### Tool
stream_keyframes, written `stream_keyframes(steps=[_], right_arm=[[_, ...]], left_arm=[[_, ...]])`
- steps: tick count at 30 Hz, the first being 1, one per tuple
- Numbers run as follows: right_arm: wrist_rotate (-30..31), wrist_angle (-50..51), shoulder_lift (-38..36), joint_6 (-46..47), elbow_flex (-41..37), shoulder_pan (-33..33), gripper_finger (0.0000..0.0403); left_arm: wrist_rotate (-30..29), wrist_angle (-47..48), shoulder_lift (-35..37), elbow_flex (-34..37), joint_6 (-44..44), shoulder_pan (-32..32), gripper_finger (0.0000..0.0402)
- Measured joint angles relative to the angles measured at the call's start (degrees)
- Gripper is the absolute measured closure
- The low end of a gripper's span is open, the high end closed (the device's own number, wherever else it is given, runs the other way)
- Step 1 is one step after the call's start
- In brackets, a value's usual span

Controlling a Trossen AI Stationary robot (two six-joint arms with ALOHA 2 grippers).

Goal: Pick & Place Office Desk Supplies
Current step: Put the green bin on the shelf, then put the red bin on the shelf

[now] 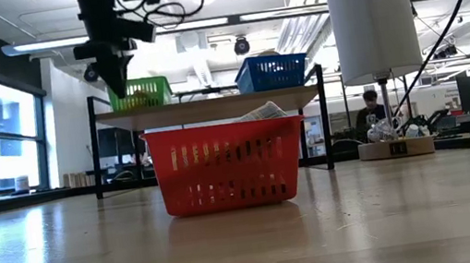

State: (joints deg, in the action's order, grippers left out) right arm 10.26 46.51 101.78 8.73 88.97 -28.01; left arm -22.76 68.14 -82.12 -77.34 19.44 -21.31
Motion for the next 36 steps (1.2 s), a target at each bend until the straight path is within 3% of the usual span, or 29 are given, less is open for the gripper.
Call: stream_keyframes(steps=[7, 12, 18, 22, 25, 29, 36], right_arm=[[0.00, 0.01, 0.00, 0.00, 0.00, 0.02, 0.0210], [-0.25, 0.01, -0.04, -0.02, 0.00, 0.02, 0.0210], [-3.31, -0.50, 0.35, -1.43, 0.00, 0.00, 0.0210], [-2.21, -1.54, 2.57, -2.92, -0.02, 0.01, 0.0210], [0.00, -3.55, 5.07, -4.31, -0.02, 0.37, 0.0210], [2.28, -6.72, 8.39, -4.71, -0.02, 0.89, 0.0210], [-9.23, -14.26, 10.21, -6.16, -0.03, 2.17, 0.0210]], left_arm=[[-2.53, 0.13, 5.63, -0.06, -1.31, 1.49, 0.0341], [-3.00, 0.20, 10.85, -0.11, -7.91, 2.32, 0.0341], [10.27, 1.92, 16.63, -0.13, -19.09, 4.74, 0.0341], [21.22, 2.59, 19.31, -0.13, -27.86, 7.78, 0.0341], [25.90, 2.14, 19.98, -0.15, -37.12, 11.32, 0.0341], [24.81, 2.29, 19.62, -0.15, -44.68, 17.97, 0.0341], [12.34, 1.79, 18.97, 1.35, -52.24, 30.50, 0.0341]])
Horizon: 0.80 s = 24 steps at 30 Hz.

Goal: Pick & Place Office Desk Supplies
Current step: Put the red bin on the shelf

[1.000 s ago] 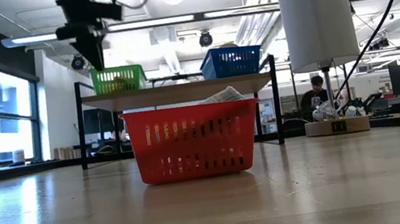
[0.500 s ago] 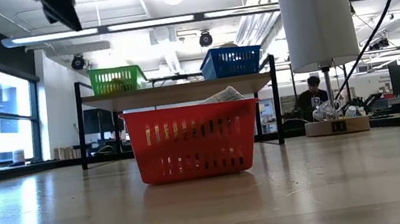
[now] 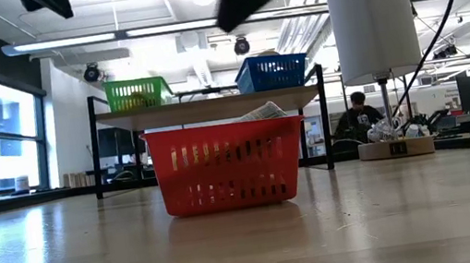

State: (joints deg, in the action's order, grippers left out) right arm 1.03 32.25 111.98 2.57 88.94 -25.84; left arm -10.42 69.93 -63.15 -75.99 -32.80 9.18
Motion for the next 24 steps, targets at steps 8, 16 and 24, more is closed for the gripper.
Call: stream_keyframes(steps=[8, 16, 24], right_arm=[[8.01, -4.08, 0.40, -0.90, 0.03, 1.93, 0.0210], [8.74, -6.64, 6.89, -5.74, 0.06, 0.71, 0.0210], [18.47, -9.21, 9.27, -5.66, 0.07, 1.08, 0.0210]], left_arm=[[-8.94, -1.09, -0.16, 4.89, -7.90, 9.31, 0.0341], [-9.45, -7.31, -0.29, 11.25, -9.33, 14.32, 0.0341], [-10.16, -11.99, -0.40, 14.69, -9.28, 17.07, 0.0341]])
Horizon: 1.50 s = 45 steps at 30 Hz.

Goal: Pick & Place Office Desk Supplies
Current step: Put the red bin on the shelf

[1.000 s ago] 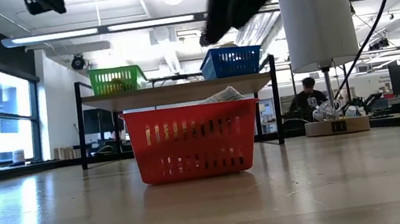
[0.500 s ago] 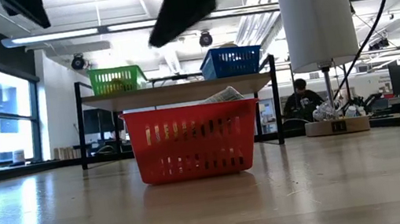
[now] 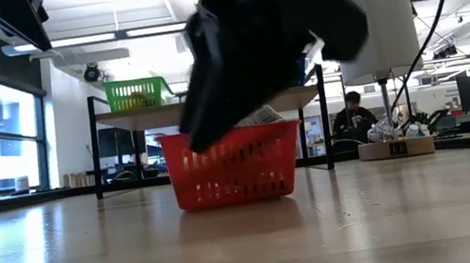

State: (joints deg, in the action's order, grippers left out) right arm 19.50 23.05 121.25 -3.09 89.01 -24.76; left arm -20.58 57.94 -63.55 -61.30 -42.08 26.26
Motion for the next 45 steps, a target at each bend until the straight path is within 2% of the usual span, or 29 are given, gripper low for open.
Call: stream_keyframes(steps=[8, 19, 26, 31, 39, 45], right_arm=[[1.45, -0.01, -0.07, 1.19, -0.05, -0.12, 0.0210], [0.86, 6.23, -0.07, 8.75, -0.05, 1.68, 0.0210], [-0.68, 5.92, 1.89, 9.35, 0.06, 2.06, 0.0213], [-0.30, 6.30, 2.09, 9.23, 0.00, 2.23, 0.0256], [-1.57, 6.76, 2.08, 9.26, 0.00, 2.74, 0.0388], [-2.02, 8.71, 1.40, 8.82, -0.05, 2.63, 0.0400]], left_arm=[[-0.83, -1.16, 0.00, 0.64, 0.02, 2.25, 0.0341], [-0.87, -1.89, 0.00, 0.64, 0.02, 2.85, 0.0341], [-2.41, -2.48, 0.00, 0.64, 0.05, 2.83, 0.0341], [-5.35, -3.56, 0.00, 0.65, 0.14, 2.82, 0.0341], [-7.32, -3.81, 0.00, 0.64, 0.20, 2.82, 0.0341], [-7.95, -3.81, 0.00, 0.65, 1.47, 2.81, 0.0341]])
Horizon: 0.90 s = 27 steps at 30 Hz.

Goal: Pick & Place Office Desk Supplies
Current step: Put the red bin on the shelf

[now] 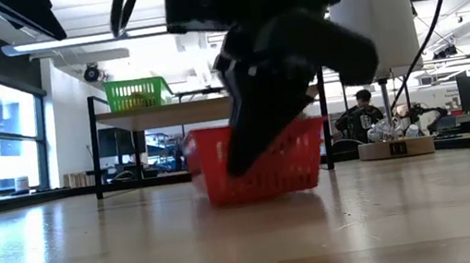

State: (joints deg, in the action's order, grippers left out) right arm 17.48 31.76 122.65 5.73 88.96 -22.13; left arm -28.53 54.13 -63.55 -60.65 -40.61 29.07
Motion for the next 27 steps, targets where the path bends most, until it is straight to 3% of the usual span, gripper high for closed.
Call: stream_keyframes(steps=[11, 18, 27], right_arm=[[-0.04, 11.89, -6.13, -3.07, 5.16, -0.55, 0.0401], [2.11, 20.13, -6.81, -11.20, 16.21, 0.80, 0.0401], [5.45, 31.51, -6.84, -17.61, 29.77, 8.28, 0.0401]], left_arm=[[-2.35, -0.64, 0.00, -0.01, 2.90, -0.01, 0.0341], [-3.52, -0.63, 0.00, 0.01, 3.34, -0.01, 0.0341], [-2.67, -0.22, 0.00, 0.03, 5.11, 0.88, 0.0341]])
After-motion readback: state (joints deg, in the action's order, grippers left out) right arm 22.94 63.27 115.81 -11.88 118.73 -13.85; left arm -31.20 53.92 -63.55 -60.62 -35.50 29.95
